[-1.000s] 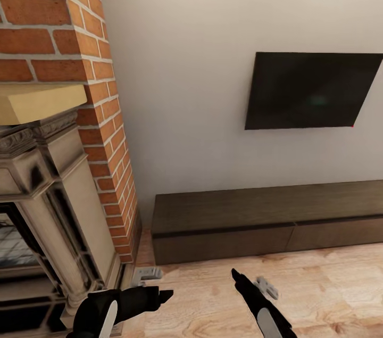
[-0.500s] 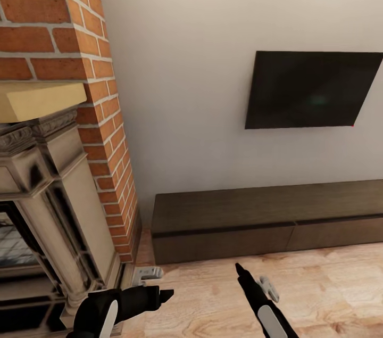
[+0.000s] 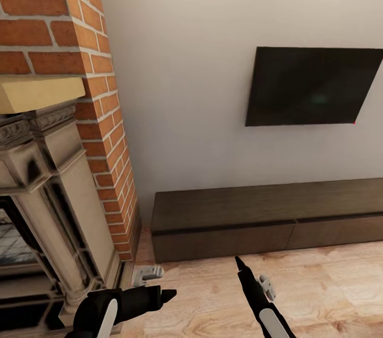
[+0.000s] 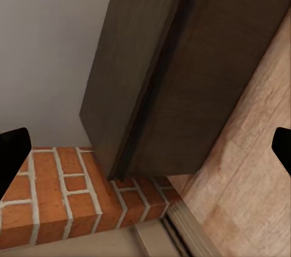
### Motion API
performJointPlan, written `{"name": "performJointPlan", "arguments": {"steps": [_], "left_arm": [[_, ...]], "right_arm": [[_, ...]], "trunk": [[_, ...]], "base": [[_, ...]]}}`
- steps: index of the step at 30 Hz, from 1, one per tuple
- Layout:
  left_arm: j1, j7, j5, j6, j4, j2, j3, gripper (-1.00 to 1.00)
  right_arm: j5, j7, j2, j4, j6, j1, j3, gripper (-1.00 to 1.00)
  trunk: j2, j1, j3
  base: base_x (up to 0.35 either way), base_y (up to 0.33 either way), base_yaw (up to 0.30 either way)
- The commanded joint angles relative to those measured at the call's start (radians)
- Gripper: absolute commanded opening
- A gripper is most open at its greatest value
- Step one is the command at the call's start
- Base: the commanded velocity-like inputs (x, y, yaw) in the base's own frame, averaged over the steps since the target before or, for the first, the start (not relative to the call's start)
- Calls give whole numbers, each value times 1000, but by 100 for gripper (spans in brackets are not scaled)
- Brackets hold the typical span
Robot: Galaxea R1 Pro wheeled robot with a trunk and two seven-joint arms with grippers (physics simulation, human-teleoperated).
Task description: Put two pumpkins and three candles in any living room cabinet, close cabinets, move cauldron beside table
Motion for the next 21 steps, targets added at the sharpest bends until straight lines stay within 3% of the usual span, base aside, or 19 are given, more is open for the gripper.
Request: {"name": "performJointPlan", "arguments": {"steps": [1,9,21], "left_arm": [[0,4,9,8,0,0,1,100],[-33,10,9,9,2,-1,1,100],[-36,10,9,9,2,-2,0,100]], "right_arm": [[-10,7,1,1,0,-1,-3,100],[-11,6,7,1,-3,-1,-3,100],[-17,3,9,2,-3,-1,-6,100]], "trunk": [[-8,4,-4],[-64,35,-29],[-148,81,-67]], "base": [[0,0,0],[0,0,0],[0,0,0]]}}
